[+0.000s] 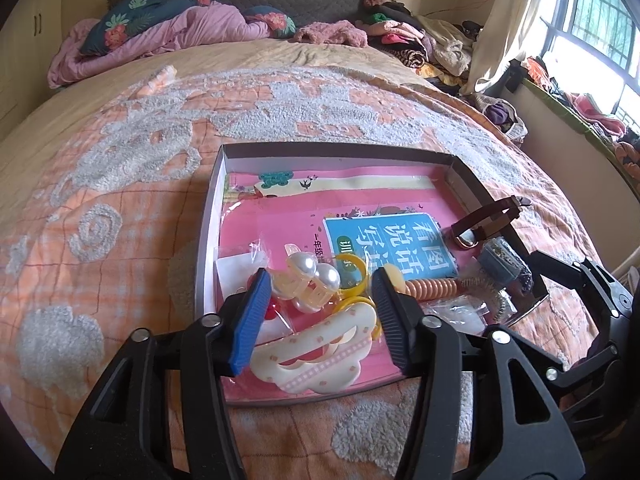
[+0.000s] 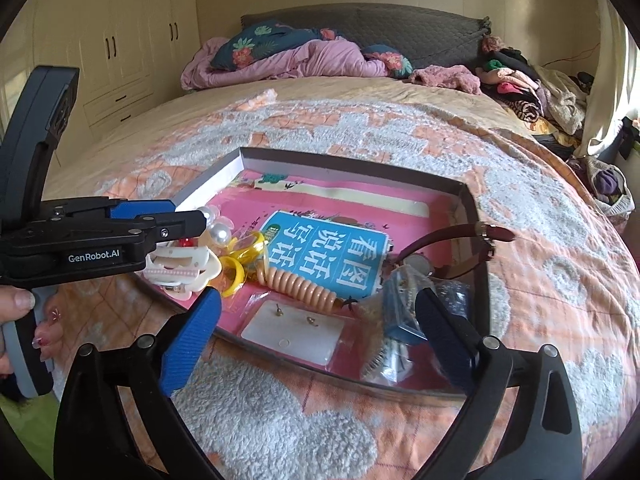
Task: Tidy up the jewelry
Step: 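Carry the earring card into the box and release while the left tool drops the flower clip inside, then withdraw both open tools from the box back over the quilt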
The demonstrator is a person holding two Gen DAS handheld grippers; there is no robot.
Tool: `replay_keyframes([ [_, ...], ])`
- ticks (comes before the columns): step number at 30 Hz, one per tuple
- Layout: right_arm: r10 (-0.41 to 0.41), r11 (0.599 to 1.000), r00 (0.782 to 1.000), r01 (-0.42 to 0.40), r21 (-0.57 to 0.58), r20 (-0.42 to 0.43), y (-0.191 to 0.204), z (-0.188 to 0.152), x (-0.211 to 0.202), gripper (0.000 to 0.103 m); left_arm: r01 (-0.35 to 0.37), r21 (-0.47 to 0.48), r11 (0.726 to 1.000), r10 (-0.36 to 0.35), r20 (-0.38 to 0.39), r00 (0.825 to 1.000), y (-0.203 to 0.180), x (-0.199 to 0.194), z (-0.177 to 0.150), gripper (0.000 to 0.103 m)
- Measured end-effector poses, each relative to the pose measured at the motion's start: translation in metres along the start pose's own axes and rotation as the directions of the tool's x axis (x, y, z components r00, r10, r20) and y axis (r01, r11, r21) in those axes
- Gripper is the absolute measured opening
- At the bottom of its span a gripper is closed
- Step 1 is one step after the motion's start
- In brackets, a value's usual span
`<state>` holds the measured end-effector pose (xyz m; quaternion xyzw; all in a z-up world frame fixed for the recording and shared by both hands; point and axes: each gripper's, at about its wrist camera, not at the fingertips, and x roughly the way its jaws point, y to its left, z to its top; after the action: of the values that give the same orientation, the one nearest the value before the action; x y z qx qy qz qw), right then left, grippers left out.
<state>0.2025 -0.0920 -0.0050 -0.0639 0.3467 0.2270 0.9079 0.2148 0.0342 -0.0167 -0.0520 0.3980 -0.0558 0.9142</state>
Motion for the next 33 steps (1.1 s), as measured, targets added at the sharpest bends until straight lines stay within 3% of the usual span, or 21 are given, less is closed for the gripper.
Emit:
replay_keyframes([
  [7, 0.001, 0.998, 0.999, -0.003, 0.056, 0.040, -0.011, -0.001, -0.028, 0.099, -0.008, 0.011, 1.000, 0.008, 0.022, 1.000, -0.008, -0.018, 0.001, 0.058],
  [15, -0.006, 0.997, 0.997, 0.000, 0.080, 0.072, -0.016, -0.002, -0.055, 0.099, -0.013, 0.014, 1.000, 0.012, 0.049, 0.999, -0.015, -0.040, 0.001, 0.084],
  [20, -0.008, 0.997, 0.995, 0.000, 0.078, 0.096, -0.013, -0.001, -0.072, 0.099, -0.026, 0.022, 0.999, 0.024, 0.071, 0.997, -0.021, -0.058, -0.003, 0.093],
  [33, -0.017, 0.998, 0.990, 0.007, 0.069, 0.143, 0.000, -0.016, -0.117, 0.099, -0.040, 0.010, 0.999, 0.039, 0.087, 0.995, -0.031, -0.095, -0.036, 0.094],
])
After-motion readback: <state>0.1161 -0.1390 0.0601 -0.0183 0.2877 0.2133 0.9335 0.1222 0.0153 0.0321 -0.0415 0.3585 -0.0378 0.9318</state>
